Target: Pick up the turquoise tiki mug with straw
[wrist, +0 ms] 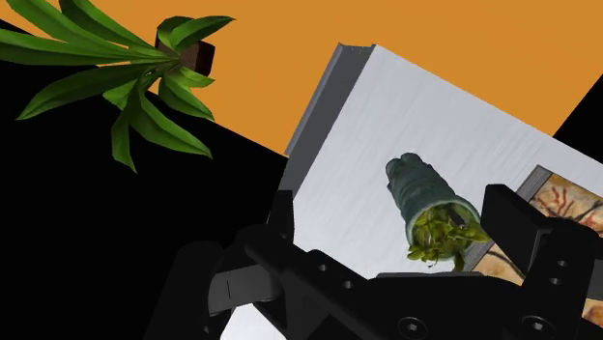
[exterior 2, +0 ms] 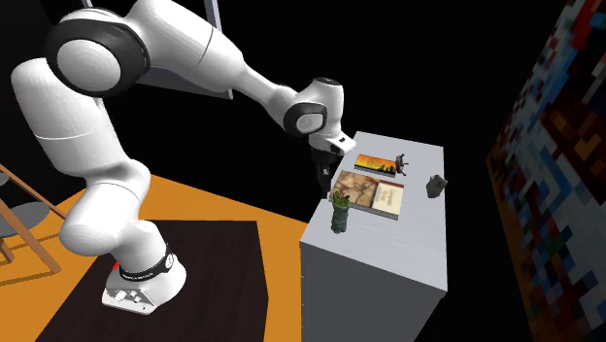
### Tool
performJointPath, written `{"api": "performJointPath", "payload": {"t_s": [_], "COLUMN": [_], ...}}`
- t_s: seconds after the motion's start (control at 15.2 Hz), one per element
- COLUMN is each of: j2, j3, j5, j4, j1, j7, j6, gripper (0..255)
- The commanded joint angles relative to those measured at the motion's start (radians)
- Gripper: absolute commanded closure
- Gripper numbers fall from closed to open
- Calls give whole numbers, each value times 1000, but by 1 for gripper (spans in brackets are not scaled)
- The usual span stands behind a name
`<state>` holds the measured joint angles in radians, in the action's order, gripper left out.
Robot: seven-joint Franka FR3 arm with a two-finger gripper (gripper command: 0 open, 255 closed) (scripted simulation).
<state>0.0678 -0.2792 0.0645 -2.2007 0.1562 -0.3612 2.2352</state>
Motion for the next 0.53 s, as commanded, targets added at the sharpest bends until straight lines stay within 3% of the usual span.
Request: {"api": "performJointPath", "payload": {"t_s": [0.0,0.46], "j2": [73,342], "j3": [-7,-1], "j5": [24,110], "j4": [43,269], "j1": [13,86], "j7": [-36,-148], "j6": [26,56], "gripper": [0,0]}}
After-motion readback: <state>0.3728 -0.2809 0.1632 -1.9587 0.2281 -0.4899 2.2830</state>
